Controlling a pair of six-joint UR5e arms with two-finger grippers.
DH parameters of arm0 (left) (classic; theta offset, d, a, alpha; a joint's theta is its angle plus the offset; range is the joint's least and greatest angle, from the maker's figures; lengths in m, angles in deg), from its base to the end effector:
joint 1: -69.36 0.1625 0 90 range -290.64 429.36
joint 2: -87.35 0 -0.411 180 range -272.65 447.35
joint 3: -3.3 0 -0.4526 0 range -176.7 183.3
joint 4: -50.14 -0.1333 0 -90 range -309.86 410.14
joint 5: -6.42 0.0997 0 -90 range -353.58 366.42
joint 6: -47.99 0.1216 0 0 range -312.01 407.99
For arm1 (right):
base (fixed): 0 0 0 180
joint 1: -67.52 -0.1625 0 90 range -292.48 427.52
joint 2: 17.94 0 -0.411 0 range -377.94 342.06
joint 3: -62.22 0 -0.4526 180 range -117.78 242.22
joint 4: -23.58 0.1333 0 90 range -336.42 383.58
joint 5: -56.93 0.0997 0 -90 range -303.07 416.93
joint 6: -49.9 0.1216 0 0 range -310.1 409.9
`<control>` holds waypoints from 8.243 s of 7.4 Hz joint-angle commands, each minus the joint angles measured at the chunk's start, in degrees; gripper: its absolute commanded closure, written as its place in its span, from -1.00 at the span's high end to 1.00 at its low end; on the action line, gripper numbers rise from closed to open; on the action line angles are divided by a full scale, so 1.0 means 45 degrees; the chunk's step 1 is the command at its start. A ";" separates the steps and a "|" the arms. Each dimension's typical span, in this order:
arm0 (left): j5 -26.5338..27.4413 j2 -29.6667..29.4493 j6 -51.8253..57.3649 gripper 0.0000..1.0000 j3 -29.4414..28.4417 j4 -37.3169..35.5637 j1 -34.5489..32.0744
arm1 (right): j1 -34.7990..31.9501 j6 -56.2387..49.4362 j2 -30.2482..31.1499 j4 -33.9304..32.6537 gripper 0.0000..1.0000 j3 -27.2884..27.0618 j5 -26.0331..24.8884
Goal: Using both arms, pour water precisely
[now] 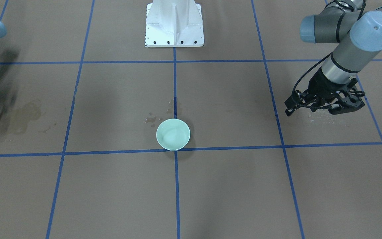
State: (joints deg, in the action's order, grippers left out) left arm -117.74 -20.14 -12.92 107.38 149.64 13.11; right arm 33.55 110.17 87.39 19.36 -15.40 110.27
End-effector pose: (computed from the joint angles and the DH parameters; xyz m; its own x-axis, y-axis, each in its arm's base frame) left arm 0.3073 -0.5769 0.3279 0.6009 -0.1751 -0.7799 0.2185 0.9745 -0.0505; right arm -0.2395 -0.4097 0.7363 0.8116 0.0671 0.5804 -0.5366 0.4784 0.6951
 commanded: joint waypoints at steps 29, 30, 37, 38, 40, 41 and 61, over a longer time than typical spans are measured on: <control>0.1735 -0.7364 -0.4376 -1.00 -0.6377 0.1625 0.4027 | -1.2509 -1.4702 -0.4440 -1.8358 0.98 -0.2127 1.7151; 0.0648 -0.6977 -0.4297 -1.00 -0.5695 0.1000 0.3250 | -1.2528 -1.4702 -0.4402 -1.8358 0.98 -0.2204 1.7151; -0.1804 0.2025 0.2690 -1.00 -0.0474 0.1110 0.0062 | -1.2509 -1.4527 -0.3620 -1.8143 0.98 -0.3259 1.7347; -0.1804 0.2437 0.2695 -1.00 -0.0338 0.1110 0.0059 | -1.2489 -1.4546 -0.3717 -1.8143 0.98 -0.3279 1.7308; -0.1804 0.3877 0.2559 -1.00 0.0400 0.1149 0.0059 | -1.2489 -1.4526 -0.3718 -1.8163 0.98 -0.3299 1.7308; -0.1785 0.4331 0.2462 -1.00 0.0638 0.1498 0.0078 | -1.2489 -1.4507 -0.3718 -1.8163 0.98 -0.3318 1.7308; -0.0398 0.1472 0.9751 1.00 -0.0147 -0.4456 -0.4342 | -1.2470 -1.4468 -0.3600 -1.8319 0.98 -0.3319 1.7268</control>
State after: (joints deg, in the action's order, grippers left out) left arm -120.30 -8.89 22.40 112.74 131.76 0.83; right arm -22.63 44.93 71.20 -62.88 -30.64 187.84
